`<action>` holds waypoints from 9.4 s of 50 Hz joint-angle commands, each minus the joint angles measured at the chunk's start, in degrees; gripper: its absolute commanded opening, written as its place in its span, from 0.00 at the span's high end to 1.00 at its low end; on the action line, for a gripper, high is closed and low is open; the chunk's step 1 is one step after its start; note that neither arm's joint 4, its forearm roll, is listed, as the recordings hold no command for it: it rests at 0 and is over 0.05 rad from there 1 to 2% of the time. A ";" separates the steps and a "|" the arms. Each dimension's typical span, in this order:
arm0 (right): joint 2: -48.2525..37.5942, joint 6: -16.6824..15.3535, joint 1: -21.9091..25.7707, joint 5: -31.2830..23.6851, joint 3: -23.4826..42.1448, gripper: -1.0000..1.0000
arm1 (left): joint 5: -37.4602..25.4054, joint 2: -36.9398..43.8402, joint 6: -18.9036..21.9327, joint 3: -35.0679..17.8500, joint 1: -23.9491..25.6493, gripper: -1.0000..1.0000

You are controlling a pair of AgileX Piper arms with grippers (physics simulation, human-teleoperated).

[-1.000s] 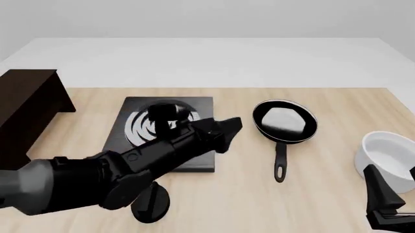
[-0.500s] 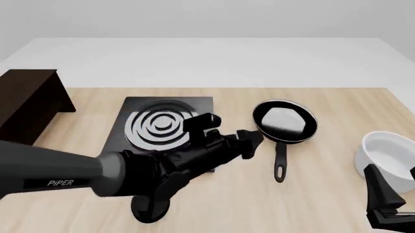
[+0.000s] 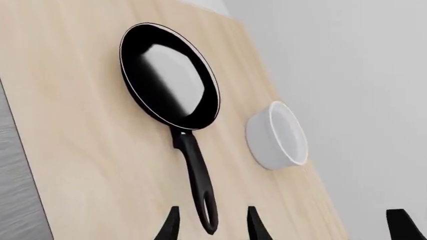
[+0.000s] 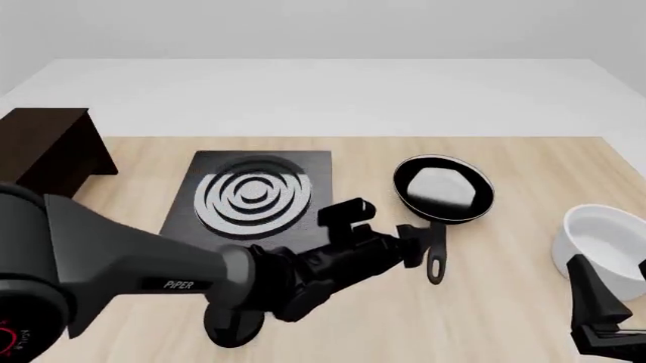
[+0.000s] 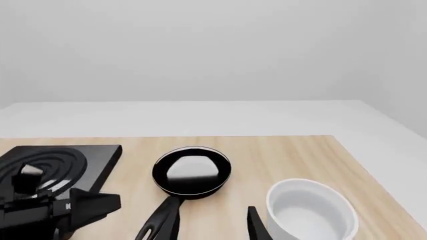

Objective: Put the frying pan on top of the cabinet.

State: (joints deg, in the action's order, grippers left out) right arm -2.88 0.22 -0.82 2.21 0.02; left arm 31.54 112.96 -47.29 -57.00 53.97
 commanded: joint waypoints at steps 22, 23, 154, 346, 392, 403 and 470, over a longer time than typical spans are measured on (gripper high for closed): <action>-1.40 1.09 -0.35 1.45 0.00 0.00 | -0.12 8.61 -3.19 -5.63 0.59 0.00; -1.40 1.09 -0.35 1.44 0.00 0.00 | -0.11 8.61 -3.19 -5.63 0.59 0.00; -7.65 3.72 -1.32 7.53 0.00 0.00 | -1.48 25.02 -9.45 -21.23 2.97 0.00; -2.52 1.53 0.00 2.47 0.00 0.00 | 4.60 -69.37 -17.94 37.53 -51.42 1.00; 0.66 1.27 0.32 -0.69 0.02 0.00 | 17.33 -61.41 -29.72 44.18 -56.54 1.00; -1.61 1.24 0.34 1.54 0.01 0.00 | 19.71 -59.70 -31.52 45.28 -58.68 1.00; -3.54 0.53 0.56 3.01 0.04 0.00 | 33.38 -43.19 -35.63 46.60 -65.52 1.00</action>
State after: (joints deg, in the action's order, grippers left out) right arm -6.11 0.88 -0.28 4.99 0.05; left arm 62.81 69.29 -83.11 -9.20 -10.79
